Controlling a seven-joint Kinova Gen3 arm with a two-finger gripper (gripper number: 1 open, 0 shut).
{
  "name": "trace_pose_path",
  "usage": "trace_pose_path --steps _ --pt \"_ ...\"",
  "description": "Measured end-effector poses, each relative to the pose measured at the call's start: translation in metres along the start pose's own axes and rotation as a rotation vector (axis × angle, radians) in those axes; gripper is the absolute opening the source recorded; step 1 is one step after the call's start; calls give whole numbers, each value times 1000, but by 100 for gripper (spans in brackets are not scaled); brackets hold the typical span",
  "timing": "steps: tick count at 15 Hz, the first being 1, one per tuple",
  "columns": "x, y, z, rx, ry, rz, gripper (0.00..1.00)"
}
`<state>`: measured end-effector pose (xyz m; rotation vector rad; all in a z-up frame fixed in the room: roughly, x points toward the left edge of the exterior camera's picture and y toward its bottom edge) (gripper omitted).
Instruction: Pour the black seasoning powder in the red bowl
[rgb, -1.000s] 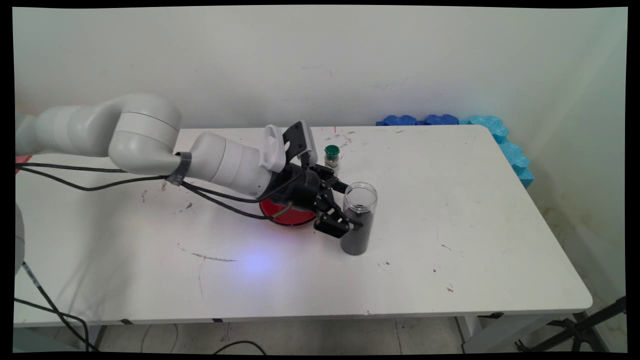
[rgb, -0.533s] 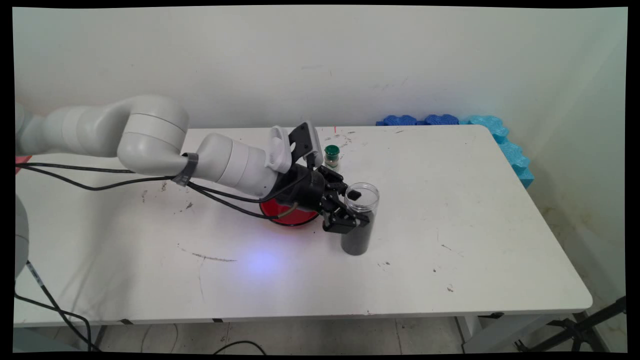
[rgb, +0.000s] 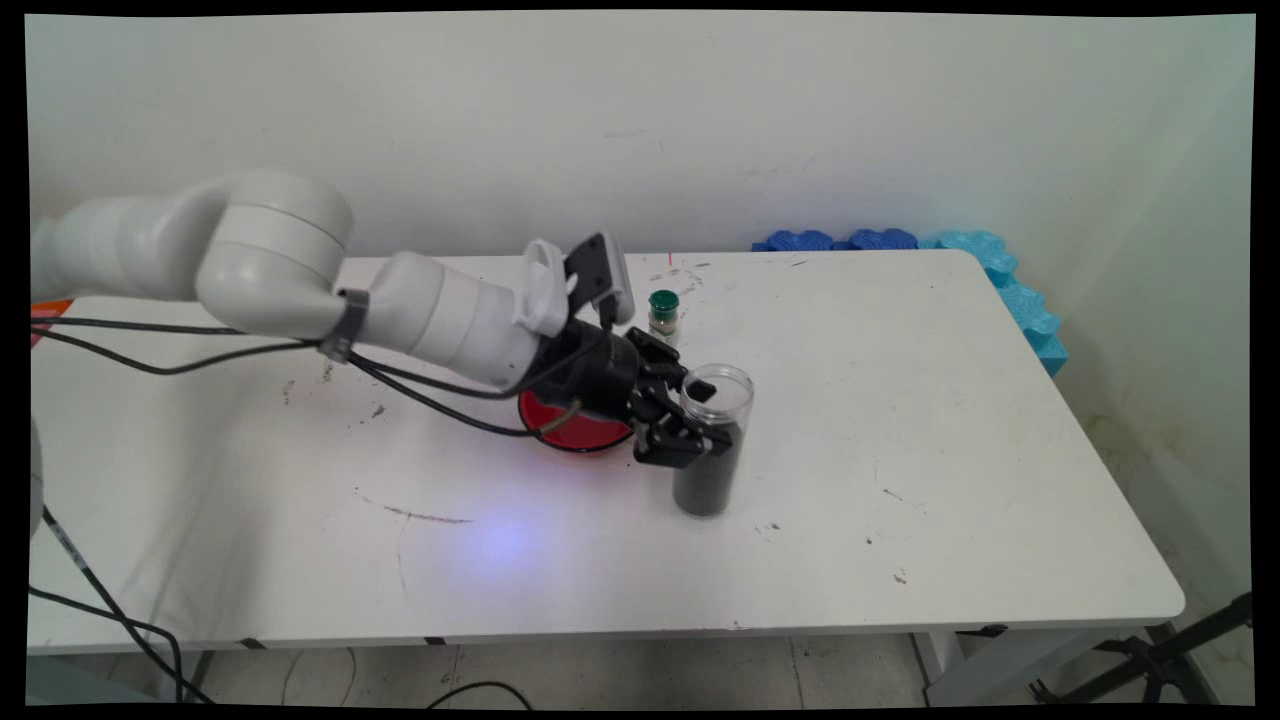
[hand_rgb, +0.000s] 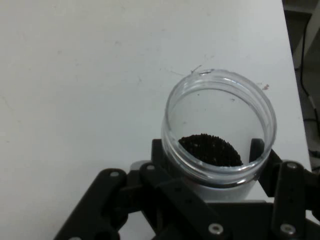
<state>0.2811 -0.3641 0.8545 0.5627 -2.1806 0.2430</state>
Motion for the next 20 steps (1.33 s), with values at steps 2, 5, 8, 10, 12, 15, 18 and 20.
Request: trace_pose_path --steps 2,5,8,10,12,15,18,20 --pt "9 1 -18 6 -4 -20 0" --pt "21 4 -49 -5 -20 -42 0" --pt "31 6 -79 -16 -36 -71 0" --pt "36 6 -97 -20 -47 -95 0" --pt "40 5 -115 -19 -58 -126 0" --pt "43 2 -132 -15 -73 -172 0" --pt "42 -2 -143 -15 -98 -212 0" --pt "40 -6 -147 -18 -118 -233 0"
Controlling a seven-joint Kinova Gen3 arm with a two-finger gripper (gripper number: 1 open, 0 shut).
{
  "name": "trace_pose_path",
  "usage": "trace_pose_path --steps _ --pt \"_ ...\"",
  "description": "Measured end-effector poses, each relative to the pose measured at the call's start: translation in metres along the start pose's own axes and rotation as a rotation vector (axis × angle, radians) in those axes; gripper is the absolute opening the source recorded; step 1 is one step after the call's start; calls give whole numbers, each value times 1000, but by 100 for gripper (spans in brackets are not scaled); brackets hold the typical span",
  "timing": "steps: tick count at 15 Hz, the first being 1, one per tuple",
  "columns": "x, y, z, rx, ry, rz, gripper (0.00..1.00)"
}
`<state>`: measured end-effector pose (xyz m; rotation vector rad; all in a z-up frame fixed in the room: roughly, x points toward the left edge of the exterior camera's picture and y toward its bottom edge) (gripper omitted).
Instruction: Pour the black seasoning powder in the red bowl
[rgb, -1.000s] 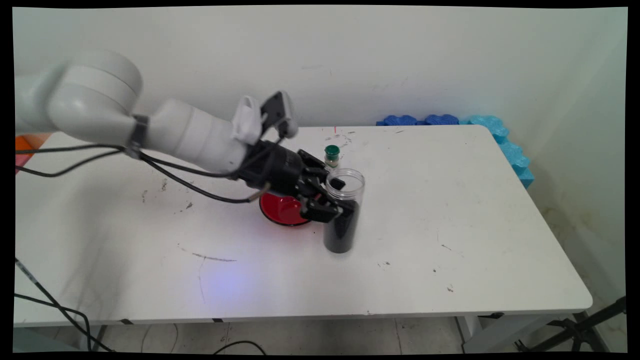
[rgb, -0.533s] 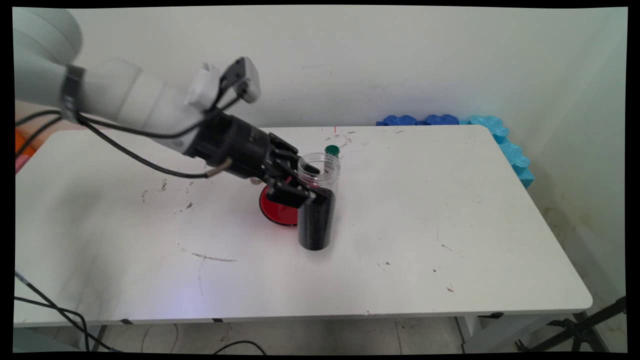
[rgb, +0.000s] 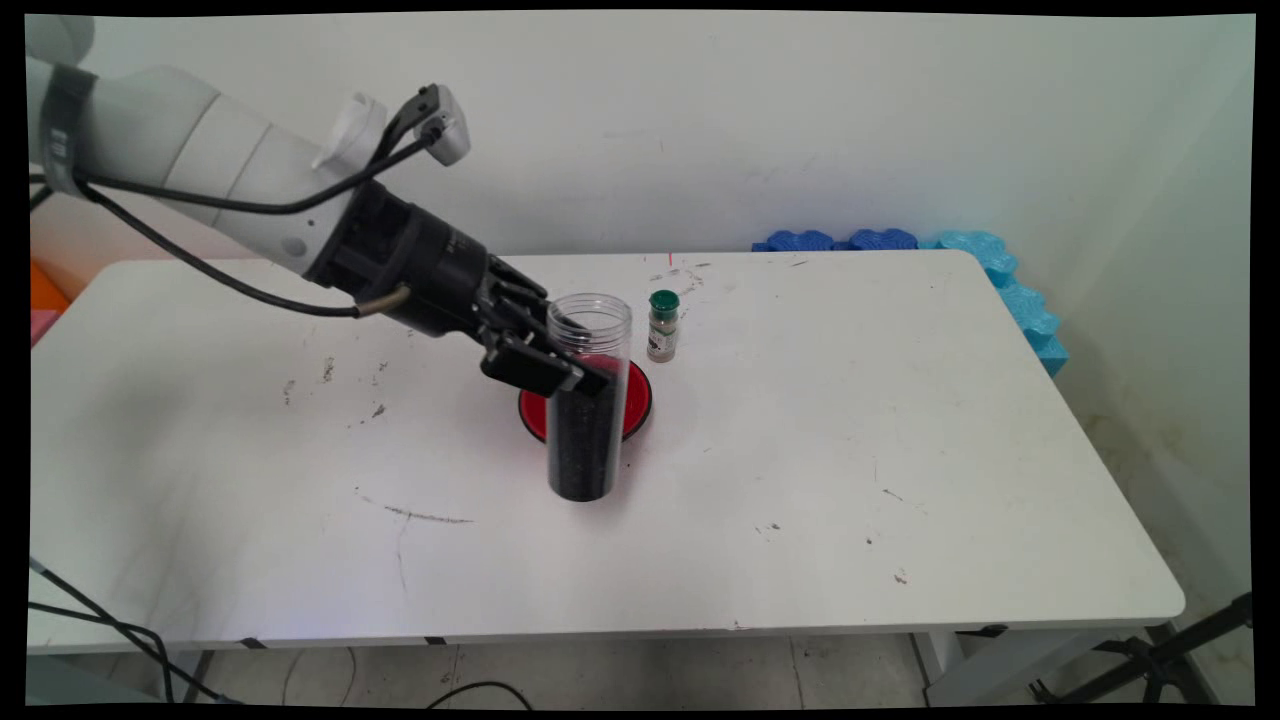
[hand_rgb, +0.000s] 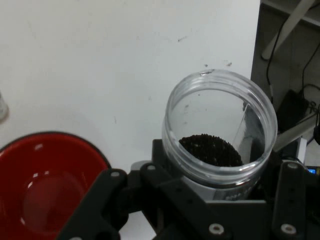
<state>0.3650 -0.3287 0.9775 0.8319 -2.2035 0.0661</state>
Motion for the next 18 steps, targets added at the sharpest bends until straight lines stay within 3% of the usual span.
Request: trace_pose_path --steps 7,14,18 --pt "-10 -20 -4 8 -87 -215 0" --pt "-22 -33 5 18 -129 -419 0" --pt "-28 -46 14 32 -143 -578 0"
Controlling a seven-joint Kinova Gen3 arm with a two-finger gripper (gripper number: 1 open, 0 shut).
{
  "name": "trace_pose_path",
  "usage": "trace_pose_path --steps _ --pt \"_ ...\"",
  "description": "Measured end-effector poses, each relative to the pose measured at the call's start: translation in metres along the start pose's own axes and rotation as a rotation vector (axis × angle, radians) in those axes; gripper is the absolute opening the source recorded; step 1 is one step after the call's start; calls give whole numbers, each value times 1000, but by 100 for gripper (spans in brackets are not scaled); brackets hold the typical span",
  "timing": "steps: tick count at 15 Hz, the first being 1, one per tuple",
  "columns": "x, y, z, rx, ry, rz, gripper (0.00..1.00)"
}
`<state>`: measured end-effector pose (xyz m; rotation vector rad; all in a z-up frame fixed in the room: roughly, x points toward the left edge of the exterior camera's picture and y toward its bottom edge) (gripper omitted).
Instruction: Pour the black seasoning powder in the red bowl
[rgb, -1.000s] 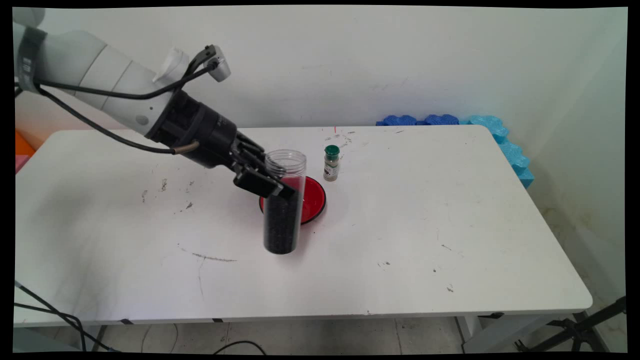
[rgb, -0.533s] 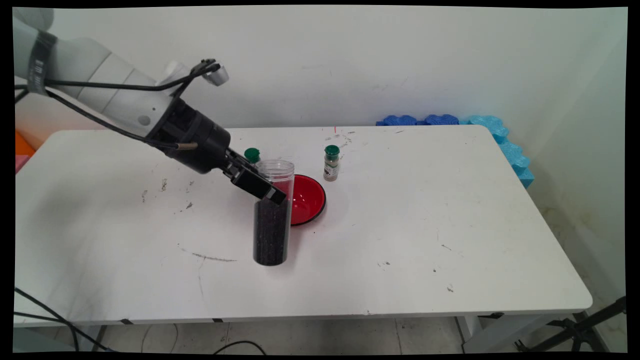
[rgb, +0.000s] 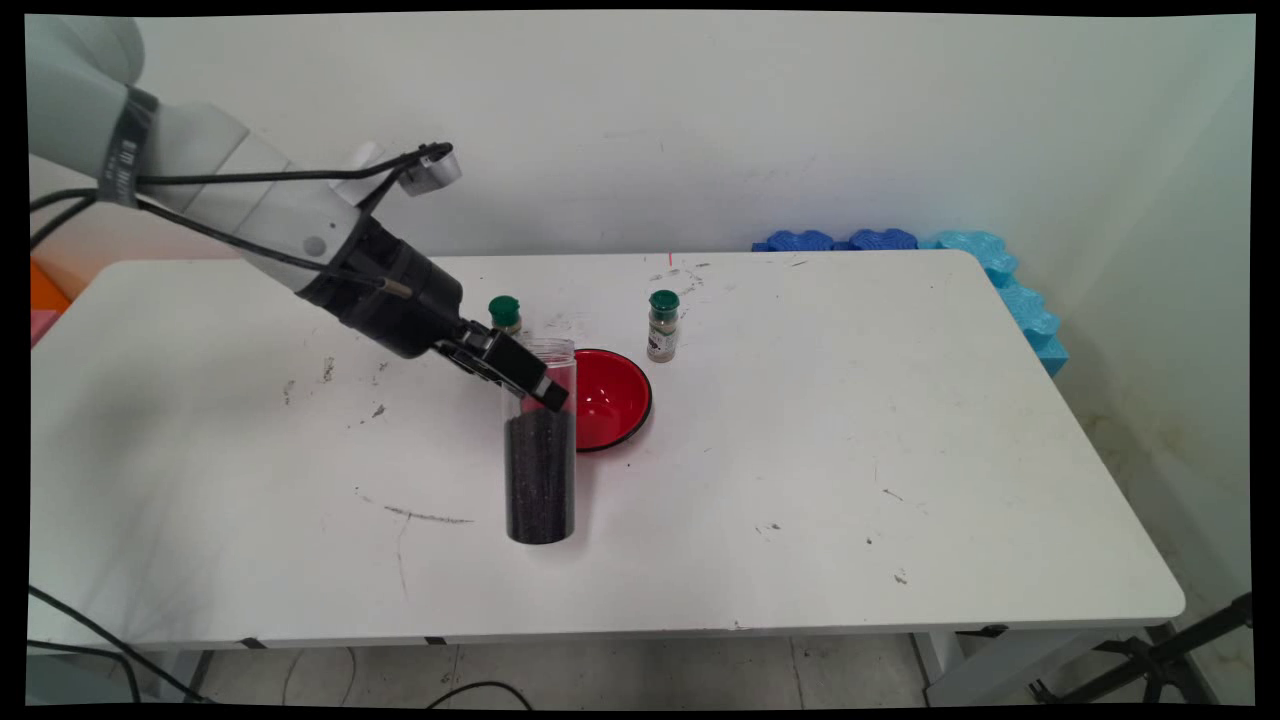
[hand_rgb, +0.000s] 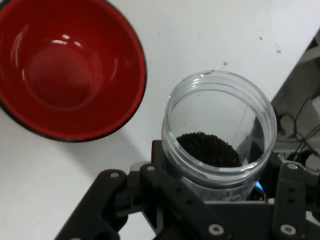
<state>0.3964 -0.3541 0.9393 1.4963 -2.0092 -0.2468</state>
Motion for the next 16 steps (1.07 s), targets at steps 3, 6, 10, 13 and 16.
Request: trace_pose_path --steps 3,6,10,13,16 --pt "5 -9 9 -5 -15 -109 0" --pt "10 -14 18 -27 -48 -190 0" --pt "18 -18 30 -63 -87 -295 0" --pt "26 -21 37 -90 -87 -392 0" --pt "32 -24 45 -124 -91 -512 0"
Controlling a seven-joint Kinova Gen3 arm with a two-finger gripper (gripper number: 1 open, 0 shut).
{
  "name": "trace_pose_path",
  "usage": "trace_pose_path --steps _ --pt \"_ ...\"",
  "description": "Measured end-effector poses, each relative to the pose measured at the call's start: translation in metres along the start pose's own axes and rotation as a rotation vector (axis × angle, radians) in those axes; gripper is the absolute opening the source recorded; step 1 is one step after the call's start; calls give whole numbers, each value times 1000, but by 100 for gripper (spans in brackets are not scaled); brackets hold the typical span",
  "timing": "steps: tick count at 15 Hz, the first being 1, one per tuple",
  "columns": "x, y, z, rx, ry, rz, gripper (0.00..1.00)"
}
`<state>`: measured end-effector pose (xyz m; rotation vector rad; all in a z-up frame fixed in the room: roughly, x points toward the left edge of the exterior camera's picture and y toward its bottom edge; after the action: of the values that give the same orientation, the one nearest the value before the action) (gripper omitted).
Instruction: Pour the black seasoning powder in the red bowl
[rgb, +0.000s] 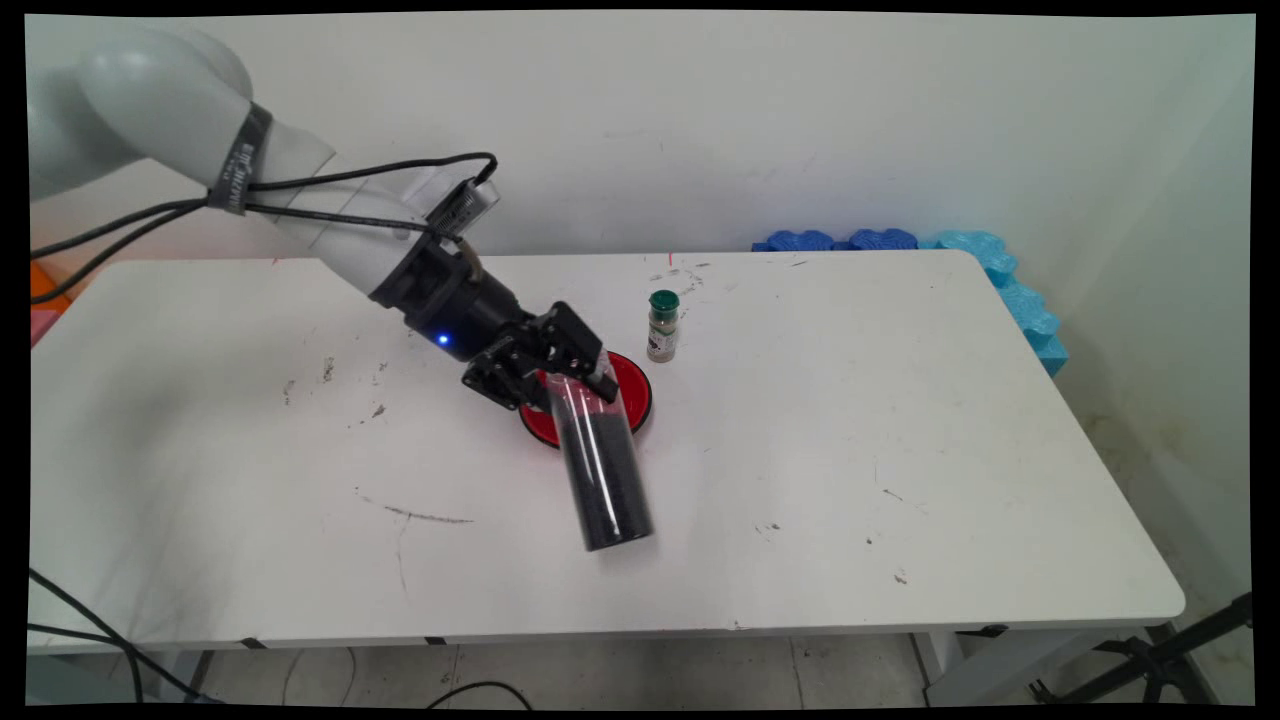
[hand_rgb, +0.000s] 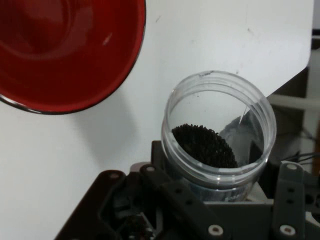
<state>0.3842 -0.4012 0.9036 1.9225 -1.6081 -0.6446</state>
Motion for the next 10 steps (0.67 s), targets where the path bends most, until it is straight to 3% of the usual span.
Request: trace_pose_path --steps 10 --pt "14 -1 8 -133 -68 -295 0"
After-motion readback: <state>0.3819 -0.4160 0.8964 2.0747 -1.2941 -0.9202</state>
